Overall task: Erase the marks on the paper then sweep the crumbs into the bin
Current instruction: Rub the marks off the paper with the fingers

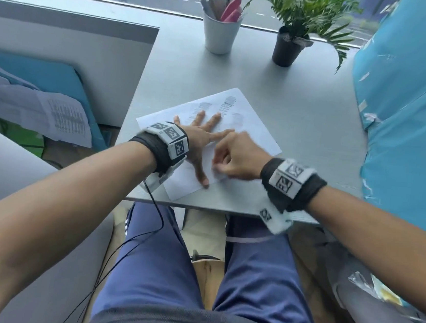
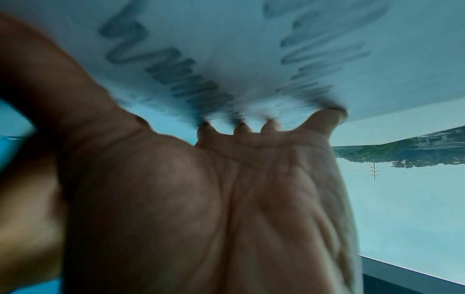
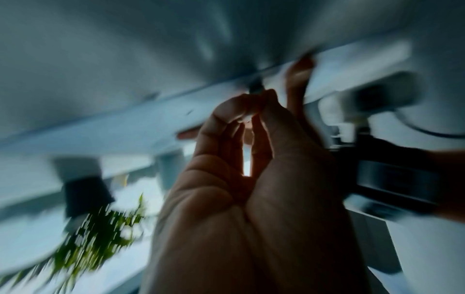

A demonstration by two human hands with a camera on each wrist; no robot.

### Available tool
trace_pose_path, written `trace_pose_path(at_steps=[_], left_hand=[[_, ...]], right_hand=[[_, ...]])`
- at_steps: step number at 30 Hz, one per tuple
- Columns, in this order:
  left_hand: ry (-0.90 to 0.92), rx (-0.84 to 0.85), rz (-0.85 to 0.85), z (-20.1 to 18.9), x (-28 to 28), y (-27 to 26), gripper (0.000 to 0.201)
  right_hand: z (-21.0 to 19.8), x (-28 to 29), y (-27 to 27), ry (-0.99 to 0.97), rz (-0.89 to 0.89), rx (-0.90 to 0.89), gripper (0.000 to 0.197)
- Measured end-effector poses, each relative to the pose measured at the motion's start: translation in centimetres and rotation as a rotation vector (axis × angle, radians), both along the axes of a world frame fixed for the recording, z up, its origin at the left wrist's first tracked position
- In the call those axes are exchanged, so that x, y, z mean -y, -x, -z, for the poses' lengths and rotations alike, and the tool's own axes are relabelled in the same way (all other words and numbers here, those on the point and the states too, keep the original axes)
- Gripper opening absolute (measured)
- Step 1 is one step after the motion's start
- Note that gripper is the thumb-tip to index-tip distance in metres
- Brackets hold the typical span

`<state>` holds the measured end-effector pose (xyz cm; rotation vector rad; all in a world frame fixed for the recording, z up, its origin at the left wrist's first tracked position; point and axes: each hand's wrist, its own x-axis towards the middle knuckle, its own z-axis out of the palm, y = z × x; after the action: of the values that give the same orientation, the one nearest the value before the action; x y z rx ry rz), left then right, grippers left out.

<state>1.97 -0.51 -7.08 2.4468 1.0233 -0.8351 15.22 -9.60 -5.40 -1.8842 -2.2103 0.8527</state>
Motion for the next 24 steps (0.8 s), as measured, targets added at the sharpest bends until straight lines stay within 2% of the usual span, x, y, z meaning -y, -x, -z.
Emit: trace_pose_path(at_steps=[2,5,7,12,17,19,22,24], left_hand=[[0.001,-0.008,0.007,0.0,0.0,-0.1,0.158],[0.018,-0.001,-0.002,-0.3,0.0,0.0,0.155],[0.018,0.002,-0.011,-0.2,0.0,0.2,0.157],[0.018,-0.003,-0.012,-0.3,0.1,-0.2,0.163],[0.024,0.0,-0.017,-0.5,0.0,0.0,0.162],[0.017,-0.007,-0.018,-0.5,0.1,-0.2,0.164],[0.019,-0.009,-0.022,-0.4,0.1,-0.3,0.167],[0.022,0.0,-0.019,-0.4,0.0,-0.2,0.164]], right_hand=[[-0.1,0.0,-0.1,0.058,-0.044,-0.019,0.006],[-0.5,-3.8,-3.7,-0.055,0.136,0.036,0.008],[-0.4,-4.5,-4.1,-0.123,0.172,0.049,0.008],[0.1,0.5,0.2,0.03,-0.037,-0.036,0.006],[-0.4,-4.8,-4.3,-0.13,0.18,0.042,0.009],[-0.3,-3.4,-2.7,-0.114,0.124,0.025,0.008],[-0.1,0.2,0.4,0.041,-0.039,-0.033,0.006],[-0.3,-1.1,-0.7,0.037,0.008,-0.035,0.003]])
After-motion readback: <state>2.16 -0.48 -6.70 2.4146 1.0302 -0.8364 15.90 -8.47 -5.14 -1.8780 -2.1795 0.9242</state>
